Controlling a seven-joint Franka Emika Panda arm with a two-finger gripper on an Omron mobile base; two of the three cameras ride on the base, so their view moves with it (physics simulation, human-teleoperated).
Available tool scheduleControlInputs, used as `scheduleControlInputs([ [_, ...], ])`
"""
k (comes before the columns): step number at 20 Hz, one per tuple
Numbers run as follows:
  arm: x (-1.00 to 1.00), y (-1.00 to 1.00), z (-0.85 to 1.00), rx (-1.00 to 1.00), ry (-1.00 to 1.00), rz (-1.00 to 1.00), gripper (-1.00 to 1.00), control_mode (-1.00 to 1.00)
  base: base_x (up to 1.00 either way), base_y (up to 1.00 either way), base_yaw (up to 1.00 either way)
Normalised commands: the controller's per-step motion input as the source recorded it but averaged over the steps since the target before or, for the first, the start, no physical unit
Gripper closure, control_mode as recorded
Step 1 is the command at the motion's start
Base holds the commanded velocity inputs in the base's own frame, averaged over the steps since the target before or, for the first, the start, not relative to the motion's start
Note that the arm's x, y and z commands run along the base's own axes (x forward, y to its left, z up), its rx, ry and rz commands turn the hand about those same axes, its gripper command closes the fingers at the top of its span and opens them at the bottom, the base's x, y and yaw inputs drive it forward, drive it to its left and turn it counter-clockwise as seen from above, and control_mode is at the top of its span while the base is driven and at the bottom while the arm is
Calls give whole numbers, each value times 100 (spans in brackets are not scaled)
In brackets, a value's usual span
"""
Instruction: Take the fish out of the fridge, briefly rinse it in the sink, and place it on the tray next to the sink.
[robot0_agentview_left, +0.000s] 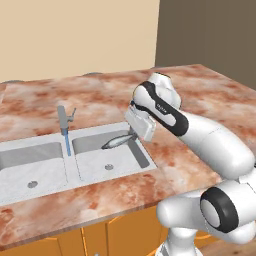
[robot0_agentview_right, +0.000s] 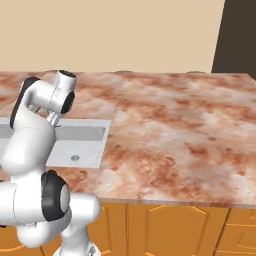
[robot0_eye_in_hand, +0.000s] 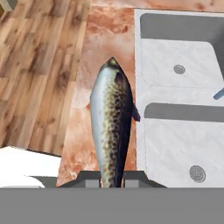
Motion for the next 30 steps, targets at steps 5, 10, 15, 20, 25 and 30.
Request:
scheduleControlInputs([
  [5, 11, 20, -18, 0, -14, 0, 100, -100, 0, 0, 0],
  [10, 27, 26, -9, 0, -8, 0, 100, -100, 0, 0, 0],
  [15, 41, 25, -3, 0, -3, 0, 100, -100, 0, 0, 0],
  [20, 28, 32, -4, 0, -3, 0, 100, -100, 0, 0, 0],
  [25, 6, 30, 0, -1, -2, 0, 100, -100, 0, 0, 0],
  [30, 6, 4, -2, 0, 0, 0, 100, -100, 0, 0, 0],
])
